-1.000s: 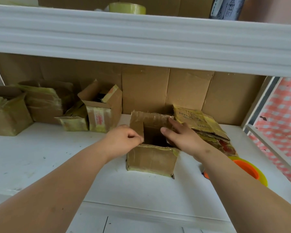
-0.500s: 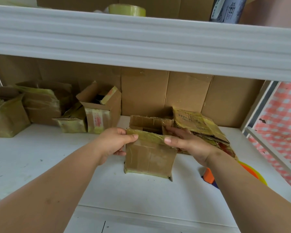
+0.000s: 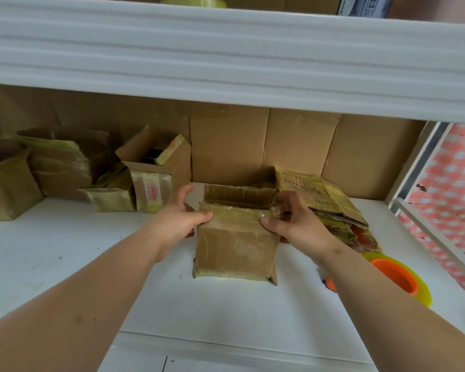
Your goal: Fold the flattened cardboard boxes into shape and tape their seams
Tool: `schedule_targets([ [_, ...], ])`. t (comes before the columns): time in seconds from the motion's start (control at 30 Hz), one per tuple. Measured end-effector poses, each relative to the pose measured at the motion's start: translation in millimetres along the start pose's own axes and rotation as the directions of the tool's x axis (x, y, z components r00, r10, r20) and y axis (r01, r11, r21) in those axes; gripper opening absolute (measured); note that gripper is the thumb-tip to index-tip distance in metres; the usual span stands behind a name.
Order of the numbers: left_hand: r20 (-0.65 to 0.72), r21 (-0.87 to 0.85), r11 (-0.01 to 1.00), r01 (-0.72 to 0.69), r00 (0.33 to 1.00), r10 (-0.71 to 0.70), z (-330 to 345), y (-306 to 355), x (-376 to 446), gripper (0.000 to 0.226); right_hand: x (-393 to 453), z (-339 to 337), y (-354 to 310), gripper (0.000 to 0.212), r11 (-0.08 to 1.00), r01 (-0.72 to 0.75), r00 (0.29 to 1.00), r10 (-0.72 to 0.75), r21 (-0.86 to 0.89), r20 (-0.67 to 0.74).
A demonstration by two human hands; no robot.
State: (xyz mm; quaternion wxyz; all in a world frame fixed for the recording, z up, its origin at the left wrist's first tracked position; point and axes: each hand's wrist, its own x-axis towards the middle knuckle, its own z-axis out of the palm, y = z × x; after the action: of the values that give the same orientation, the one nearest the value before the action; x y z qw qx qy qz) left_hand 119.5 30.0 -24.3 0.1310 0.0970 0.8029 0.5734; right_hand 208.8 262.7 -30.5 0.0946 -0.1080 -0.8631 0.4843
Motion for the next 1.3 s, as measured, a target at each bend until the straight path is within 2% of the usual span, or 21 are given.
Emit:
schedule_targets([
  [0.07, 0.062, -0.024, 1.0, 0.013, 0.998, -0.011, -2, 4, 4, 0.085, 3, 0, 0, 0.087, 0.995, -0.026, 0.999, 0.022, 0.101, 0.042],
  [0.13, 0.125, -0.021, 1.0, 0.022, 0.992, -0.019, -1, 8, 5, 0.079, 7, 0, -3, 0.092, 0.995, -0.052, 0.996, 0.045, 0.083, 0.082],
  [0.2, 0.159, -0.018, 1.0, 0.022, 0.987, -0.019, 0, 7, 6, 0.058, 12, 2, -3, 0.077, 0.997, -0.066, 0.994, 0.062, 0.044, 0.089],
  [0.3, 0.171, 0.01, 1.0, 0.002, 0.985, -0.003, 0, -2, 8, 0.028, 15, 5, 3, 0.032, 0.997, -0.077, 0.995, 0.076, 0.007, 0.062],
  [0.4, 0.154, 0.027, 0.999, -0.045, 0.987, 0.04, 0, -15, 5, 0.02, 14, 8, 15, 0.02, 0.998, -0.045, 0.997, 0.043, 0.031, 0.061],
  [0.47, 0.151, 0.037, 0.997, -0.068, 0.987, 0.061, 3, -22, 1, 0.025, 9, 10, 17, 0.02, 0.994, -0.031, 0.998, 0.026, 0.105, 0.055],
  [0.53, 0.15, 0.044, 0.996, -0.073, 0.987, 0.065, 5, -24, -2, 0.034, 2, 11, 18, 0.03, 0.99, -0.037, 0.998, 0.03, 0.133, 0.055],
  [0.63, 0.181, 0.069, 0.993, -0.091, 0.98, 0.077, 4, -22, -9, 0.052, -9, 9, 13, 0.066, 0.996, -0.034, 0.989, 0.022, 0.082, 0.143],
  [0.7, 0.195, 0.046, 0.994, -0.101, 0.977, 0.09, 2, -19, -14, 0.06, -14, 7, 9, 0.076, 0.999, -0.022, 0.983, 0.013, 0.045, 0.184],
  [0.83, 0.215, 0.022, 0.995, -0.102, 0.972, 0.095, -7, -10, -24, 0.058, -21, -2, 0, 0.065, 1.0, 0.016, 0.99, -0.015, -0.004, 0.143],
  [0.97, 0.253, 0.005, 0.999, -0.05, 0.966, 0.047, -10, -12, -40, 0.031, -38, -4, -2, 0.062, 0.998, 0.03, 0.985, -0.021, -0.051, 0.169],
  [1.07, 0.215, -0.004, 0.999, -0.043, 0.976, 0.043, -8, -17, -47, 0.015, -48, 3, -10, 0.036, 0.989, 0.071, 0.995, -0.061, -0.128, 0.075],
  [1.13, 0.186, -0.015, 0.999, -0.047, 0.981, 0.049, -7, -16, -49, 0.011, -52, 8, -17, 0.022, 0.963, 0.092, 0.996, -0.094, -0.253, 0.006],
  [1.2, 0.157, -0.027, 0.999, -0.047, 0.986, 0.051, -8, -18, -51, 0.009, -55, 12, -19, 0.01, 0.95, 0.09, 0.994, -0.106, -0.298, -0.038],
  [1.3, 0.146, -0.03, 0.999, -0.045, 0.988, 0.049, -9, -21, -54, 0.009, -61, 17, -15, 0.012, 0.968, 0.021, 0.997, -0.037, -0.248, -0.062],
])
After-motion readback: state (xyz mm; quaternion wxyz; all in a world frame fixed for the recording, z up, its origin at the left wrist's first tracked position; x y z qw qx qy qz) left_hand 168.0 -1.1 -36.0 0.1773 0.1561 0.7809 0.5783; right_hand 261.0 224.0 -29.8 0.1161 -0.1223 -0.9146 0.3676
